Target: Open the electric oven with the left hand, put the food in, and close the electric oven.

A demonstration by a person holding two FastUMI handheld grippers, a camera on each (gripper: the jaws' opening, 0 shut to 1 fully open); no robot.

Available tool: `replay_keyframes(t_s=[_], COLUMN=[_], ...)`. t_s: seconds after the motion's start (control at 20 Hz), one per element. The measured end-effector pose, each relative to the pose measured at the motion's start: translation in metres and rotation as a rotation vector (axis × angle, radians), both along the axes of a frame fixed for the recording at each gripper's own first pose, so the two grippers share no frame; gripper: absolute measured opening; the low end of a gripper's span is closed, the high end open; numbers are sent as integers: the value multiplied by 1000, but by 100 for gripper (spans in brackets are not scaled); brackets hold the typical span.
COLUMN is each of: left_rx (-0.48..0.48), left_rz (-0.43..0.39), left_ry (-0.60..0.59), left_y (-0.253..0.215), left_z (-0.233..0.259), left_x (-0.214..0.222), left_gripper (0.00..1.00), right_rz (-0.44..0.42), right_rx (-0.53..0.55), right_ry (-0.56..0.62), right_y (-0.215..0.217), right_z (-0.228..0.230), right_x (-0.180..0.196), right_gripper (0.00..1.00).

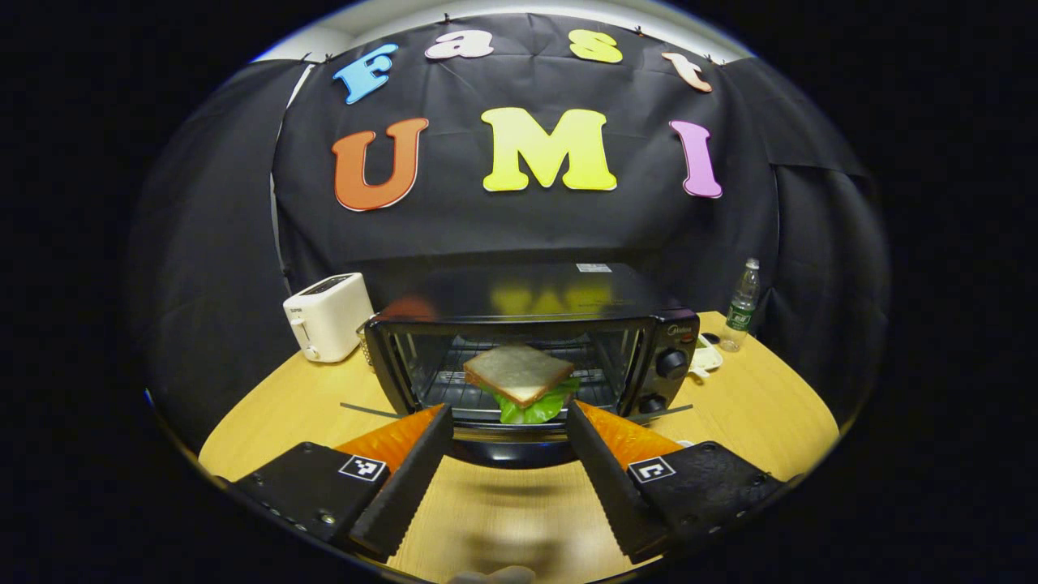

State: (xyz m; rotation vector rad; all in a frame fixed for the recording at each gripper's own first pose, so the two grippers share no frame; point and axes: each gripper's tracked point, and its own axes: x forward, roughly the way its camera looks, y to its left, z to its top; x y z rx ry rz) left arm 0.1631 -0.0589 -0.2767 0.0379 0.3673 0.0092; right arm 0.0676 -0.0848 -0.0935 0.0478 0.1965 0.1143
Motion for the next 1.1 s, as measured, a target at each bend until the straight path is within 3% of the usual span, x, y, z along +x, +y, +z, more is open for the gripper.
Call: replay_keyframes(t_s=[0.25, 0.3, 0.35, 0.7, 1.1], left_rx=[11, 12, 14, 52, 54], left_rz=[-2, -4, -7, -5, 15], left_ry=[-30, -40, -53, -108, -129], left_y=[4, 4, 3, 3, 9], left_z=[7, 10, 13, 24, 22], left_x=[28, 34, 40, 77, 87], left_gripper=[96, 90, 97, 96, 97], right_rz=[-8, -10, -13, 3, 30], right_rx=[0, -1, -2, -15, -60], right_ry=[6, 10, 13, 21, 35], right_y=[-2, -3, -4, 3, 5], right_z=[-1, -2, -3, 0, 0], right_x=[5, 8, 9, 14, 16], right_gripper=[96, 96, 95, 96, 96])
